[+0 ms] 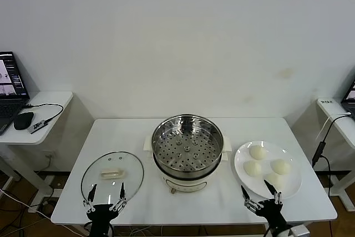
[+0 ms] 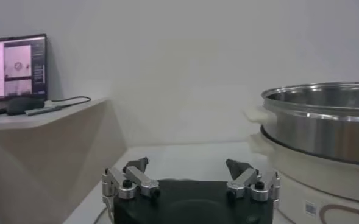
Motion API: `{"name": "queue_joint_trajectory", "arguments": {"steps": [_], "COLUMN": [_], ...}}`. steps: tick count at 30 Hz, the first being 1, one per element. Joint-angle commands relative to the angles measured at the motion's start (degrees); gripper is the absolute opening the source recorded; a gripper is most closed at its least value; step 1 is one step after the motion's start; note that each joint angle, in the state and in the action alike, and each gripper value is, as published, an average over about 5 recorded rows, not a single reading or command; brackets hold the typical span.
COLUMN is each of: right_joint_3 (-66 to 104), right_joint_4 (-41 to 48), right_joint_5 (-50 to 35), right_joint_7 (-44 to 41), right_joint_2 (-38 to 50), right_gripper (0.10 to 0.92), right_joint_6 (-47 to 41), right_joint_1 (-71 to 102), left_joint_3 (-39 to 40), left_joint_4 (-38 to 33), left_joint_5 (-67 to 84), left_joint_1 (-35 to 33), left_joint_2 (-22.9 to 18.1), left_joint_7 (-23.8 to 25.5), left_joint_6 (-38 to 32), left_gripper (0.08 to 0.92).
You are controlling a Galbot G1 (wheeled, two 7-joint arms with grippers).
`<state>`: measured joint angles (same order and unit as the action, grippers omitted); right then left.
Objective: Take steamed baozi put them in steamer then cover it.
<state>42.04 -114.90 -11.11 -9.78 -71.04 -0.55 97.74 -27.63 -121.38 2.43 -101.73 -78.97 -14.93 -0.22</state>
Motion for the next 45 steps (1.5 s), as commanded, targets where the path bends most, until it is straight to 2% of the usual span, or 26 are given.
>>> {"name": "queue_joint_trajectory", "arguments": {"steps": [1, 8, 16, 20, 26, 35, 40, 45], "right_joint_3": [3.85, 4.68, 0.61, -5.38, -21.86, -56.89, -68.36, -78.7], "right_joint_4": [2.5, 6.49, 14.38, 19.09, 25.35, 39.72, 45.5, 51.32], "right_joint_5": [10.34, 21.98, 34.11, 34.83, 30.59, 29.06, 27.93, 25.57], "right_joint_7": [0.8, -3.63, -18.34, -24.9, -34.1, -46.12, -51.44, -52.23], "right_joint_2": [5.86, 16.17, 31.0, 38.28, 45.54, 45.05, 42.12, 37.73], "right_gripper": [0.823, 0.823, 0.823, 0.823, 0.823, 0.823, 0.823, 0.823], "right_joint_6": [-0.83, -3.82, -4.78, -4.52, -4.65, -0.11, 2.05, 3.22], "right_joint_1": [-4.37, -10.75, -21.33, -28.78, -45.22, -79.3, -88.32, -94.22], "left_joint_3": [-0.64, -0.68, -1.35, -1.5, -1.56, -2.56, -3.58, -4.34], "left_joint_4": [-0.18, -0.97, -2.03, -2.17, -2.1, -2.03, -2.09, -2.31], "left_joint_5": [-1.29, -2.03, -2.78, -3.32, -3.91, -3.44, -1.9, -1.85], "left_joint_1": [0.98, 1.07, 1.4, 1.59, 1.94, 2.04, 2.11, 1.91], "left_joint_2": [1.09, 2.37, 2.92, 2.66, 2.38, 2.34, 2.19, 2.54], "left_joint_7": [0.01, 0.05, 0.47, 0.81, 0.78, 0.13, -0.88, -0.93], "left_joint_6": [2.88, 3.78, 4.66, 4.87, 5.24, 5.44, 4.55, 4.33], "left_gripper": [0.823, 0.823, 0.823, 0.823, 0.823, 0.823, 0.823, 0.823]}}
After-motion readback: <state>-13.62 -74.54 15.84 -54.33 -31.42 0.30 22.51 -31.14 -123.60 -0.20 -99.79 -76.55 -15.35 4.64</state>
